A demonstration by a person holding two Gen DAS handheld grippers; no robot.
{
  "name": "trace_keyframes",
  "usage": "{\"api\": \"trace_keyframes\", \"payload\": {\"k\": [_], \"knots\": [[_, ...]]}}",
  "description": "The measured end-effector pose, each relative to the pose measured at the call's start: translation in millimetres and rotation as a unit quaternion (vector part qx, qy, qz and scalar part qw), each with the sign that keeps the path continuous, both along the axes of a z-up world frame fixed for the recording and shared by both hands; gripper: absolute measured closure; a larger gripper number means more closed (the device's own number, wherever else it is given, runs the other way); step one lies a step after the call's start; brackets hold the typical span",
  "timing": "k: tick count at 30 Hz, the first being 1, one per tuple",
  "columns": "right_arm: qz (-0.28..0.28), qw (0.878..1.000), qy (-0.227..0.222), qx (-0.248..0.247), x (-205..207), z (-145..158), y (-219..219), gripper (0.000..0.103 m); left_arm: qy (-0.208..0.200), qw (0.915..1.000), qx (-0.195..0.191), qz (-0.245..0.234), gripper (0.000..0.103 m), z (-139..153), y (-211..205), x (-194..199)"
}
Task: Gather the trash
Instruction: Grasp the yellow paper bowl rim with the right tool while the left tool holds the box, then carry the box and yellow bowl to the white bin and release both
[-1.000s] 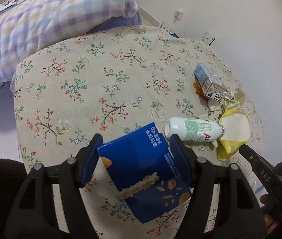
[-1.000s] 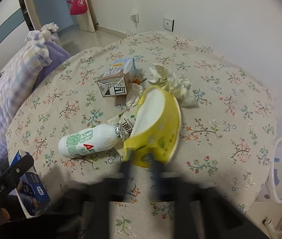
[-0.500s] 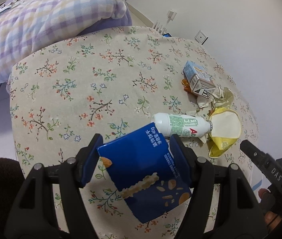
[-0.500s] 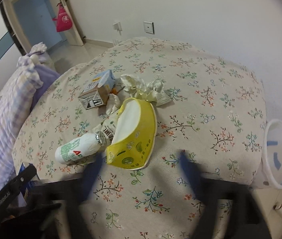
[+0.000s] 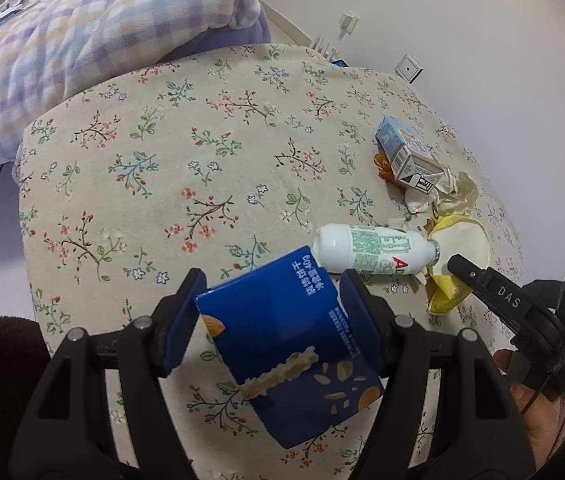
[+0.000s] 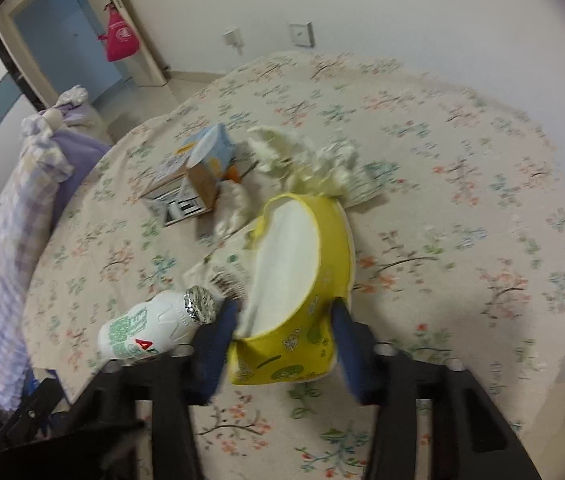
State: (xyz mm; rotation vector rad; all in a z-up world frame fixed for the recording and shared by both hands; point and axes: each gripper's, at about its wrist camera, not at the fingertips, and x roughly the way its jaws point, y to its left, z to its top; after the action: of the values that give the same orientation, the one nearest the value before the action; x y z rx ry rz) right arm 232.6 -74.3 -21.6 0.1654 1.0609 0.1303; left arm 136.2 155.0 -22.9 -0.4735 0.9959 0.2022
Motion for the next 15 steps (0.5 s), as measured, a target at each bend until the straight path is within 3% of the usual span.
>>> {"api": "trace_keyframes", "payload": {"k": [2,4,15], "knots": [[0.005,1.000,-0.002,-0.008,-3,4,3,0.070,-0.002,1.0000,-0.003,-0.001,0.033,1,-2,0],[0.006,1.000,-0.007,-0.016,-8,9,2,0.072,-0.005,1.0000,-0.007,-0.004,0.033,4,-4,0],[-0.012,0.997,-0.066,-0.040,-46,57,-33,0.073,-0.029,0.9992,-0.022,-0.019,0.033,22,-28,1]]}}
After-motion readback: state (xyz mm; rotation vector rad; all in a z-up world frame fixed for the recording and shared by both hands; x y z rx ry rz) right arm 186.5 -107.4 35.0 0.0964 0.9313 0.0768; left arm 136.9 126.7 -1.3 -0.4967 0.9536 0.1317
